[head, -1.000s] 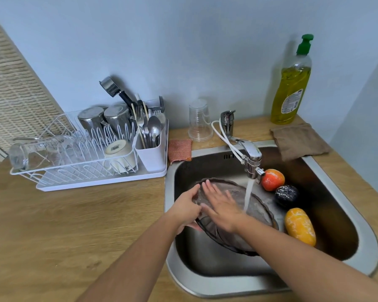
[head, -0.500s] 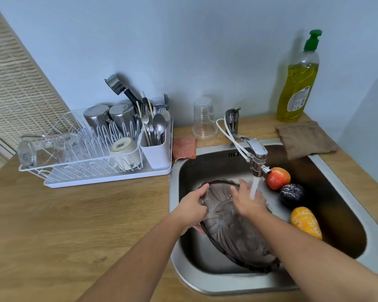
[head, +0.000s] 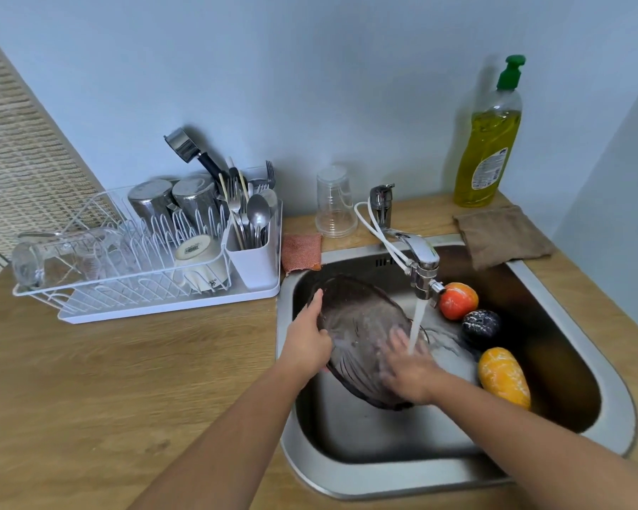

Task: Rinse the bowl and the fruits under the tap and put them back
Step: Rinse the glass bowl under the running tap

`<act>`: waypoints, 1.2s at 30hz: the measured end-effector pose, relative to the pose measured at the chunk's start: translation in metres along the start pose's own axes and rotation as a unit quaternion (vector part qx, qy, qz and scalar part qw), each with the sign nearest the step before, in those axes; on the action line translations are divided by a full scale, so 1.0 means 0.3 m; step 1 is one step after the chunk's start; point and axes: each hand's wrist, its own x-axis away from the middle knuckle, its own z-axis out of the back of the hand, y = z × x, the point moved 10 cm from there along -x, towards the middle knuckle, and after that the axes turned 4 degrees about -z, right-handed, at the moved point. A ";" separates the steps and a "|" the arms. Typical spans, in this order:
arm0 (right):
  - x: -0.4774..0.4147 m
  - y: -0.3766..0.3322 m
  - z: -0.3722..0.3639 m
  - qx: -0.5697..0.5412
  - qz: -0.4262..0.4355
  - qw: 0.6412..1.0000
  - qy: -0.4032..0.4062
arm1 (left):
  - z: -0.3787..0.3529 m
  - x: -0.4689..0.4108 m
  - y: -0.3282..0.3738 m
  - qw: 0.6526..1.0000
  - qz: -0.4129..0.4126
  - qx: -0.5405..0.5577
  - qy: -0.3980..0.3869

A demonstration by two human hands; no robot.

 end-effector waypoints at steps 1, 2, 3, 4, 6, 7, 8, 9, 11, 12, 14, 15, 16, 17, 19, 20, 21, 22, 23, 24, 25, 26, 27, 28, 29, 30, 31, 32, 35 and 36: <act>0.024 -0.048 -0.025 -0.061 0.011 0.997 -0.042 | -0.001 -0.010 0.018 0.999 -0.029 -0.037 0.010; 0.050 -0.099 -0.047 -0.157 0.023 0.983 -0.089 | -0.008 -0.017 0.036 0.996 -0.056 -0.072 0.018; 0.077 -0.161 -0.052 -0.265 0.047 0.954 -0.132 | -0.015 -0.021 0.051 0.992 -0.074 -0.103 0.023; 0.105 -0.212 -0.038 -0.366 0.069 0.914 -0.161 | -0.022 -0.026 0.062 0.988 -0.086 -0.126 0.028; 0.154 -0.245 0.020 -0.465 0.092 0.864 -0.169 | -0.020 -0.037 0.076 0.985 -0.093 -0.142 0.039; 0.164 -0.238 0.038 -0.457 0.104 0.869 -0.159 | -0.011 -0.046 0.075 0.986 -0.088 -0.133 0.045; 0.167 -0.220 0.043 -0.419 0.116 0.888 -0.151 | 0.001 -0.053 0.074 0.988 -0.085 -0.119 0.052; 0.164 -0.192 0.036 -0.353 0.126 0.917 -0.139 | 0.011 -0.059 0.071 0.990 -0.079 -0.106 0.056; 0.124 -0.089 0.011 -0.171 0.125 0.973 -0.089 | 0.024 -0.062 0.062 0.993 -0.064 -0.086 0.056; 0.091 -0.022 0.013 -0.084 0.103 0.990 -0.053 | 0.024 -0.062 0.052 0.995 -0.055 -0.072 0.050; 0.032 0.093 0.069 0.042 0.043 0.998 0.029 | 0.015 -0.052 0.026 0.998 -0.035 -0.036 0.030; 0.011 0.130 0.113 0.076 0.015 0.995 0.066 | 0.002 -0.045 0.012 1.000 -0.018 -0.010 0.010; -0.009 0.154 0.154 0.088 -0.009 0.991 0.096 | -0.014 -0.041 -0.001 1.000 -0.004 0.018 -0.009; -0.025 0.161 0.188 0.081 -0.029 0.989 0.119 | -0.028 -0.041 -0.011 0.999 0.007 0.043 -0.020; -0.054 0.124 0.214 0.017 -0.055 0.990 0.130 | -0.051 -0.043 -0.011 0.997 0.016 0.076 -0.024; -0.063 0.078 0.203 -0.030 -0.056 0.991 0.116 | -0.058 -0.045 -0.002 0.996 0.014 0.086 -0.020; -0.069 0.015 0.183 -0.081 -0.042 0.992 0.089 | -0.062 -0.045 0.012 0.996 0.009 0.090 -0.015; -0.067 -0.055 0.160 -0.125 -0.014 0.990 0.057 | -0.061 -0.041 0.028 0.996 0.003 0.086 -0.008; -0.053 -0.116 0.138 -0.154 0.019 0.988 0.023 | -0.056 -0.042 0.039 0.997 -0.004 0.078 0.002; -0.028 -0.166 0.120 -0.173 0.057 0.983 -0.013 | -0.048 -0.044 0.043 0.997 -0.009 0.071 0.012; 0.010 -0.201 0.111 -0.189 0.100 0.976 -0.049 | -0.038 -0.049 0.037 0.997 -0.011 0.068 0.021; 0.051 -0.214 0.105 -0.201 0.140 0.966 -0.081 | -0.026 -0.052 0.028 0.997 -0.007 0.071 0.028; 0.090 -0.209 0.098 -0.199 0.170 0.959 -0.105 | -0.013 -0.057 0.015 0.997 -0.001 0.074 0.033; 0.121 -0.187 0.091 -0.186 0.186 0.958 -0.118 | 0.000 -0.057 0.010 0.997 0.002 0.071 0.037; 0.134 -0.145 0.079 -0.165 0.182 0.961 -0.123 | 0.010 -0.058 0.009 0.997 0.002 0.065 0.038; 0.133 -0.094 0.065 -0.130 0.165 0.970 -0.122 | 0.015 -0.055 0.007 0.998 0.005 0.061 0.033; 0.119 -0.038 0.053 -0.079 0.141 0.980 -0.112 | 0.014 -0.054 0.004 0.998 0.008 0.063 0.025; 0.093 0.020 0.049 -0.016 0.114 0.989 -0.090 | 0.006 -0.051 -0.002 0.997 0.015 0.070 0.011; -0.014 0.156 0.112 0.100 0.015 0.994 0.029 | -0.034 -0.036 -0.018 0.996 0.035 0.079 -0.034; -0.037 0.168 0.147 0.091 -0.014 0.993 0.071 | -0.046 -0.031 -0.020 0.995 0.037 0.076 -0.043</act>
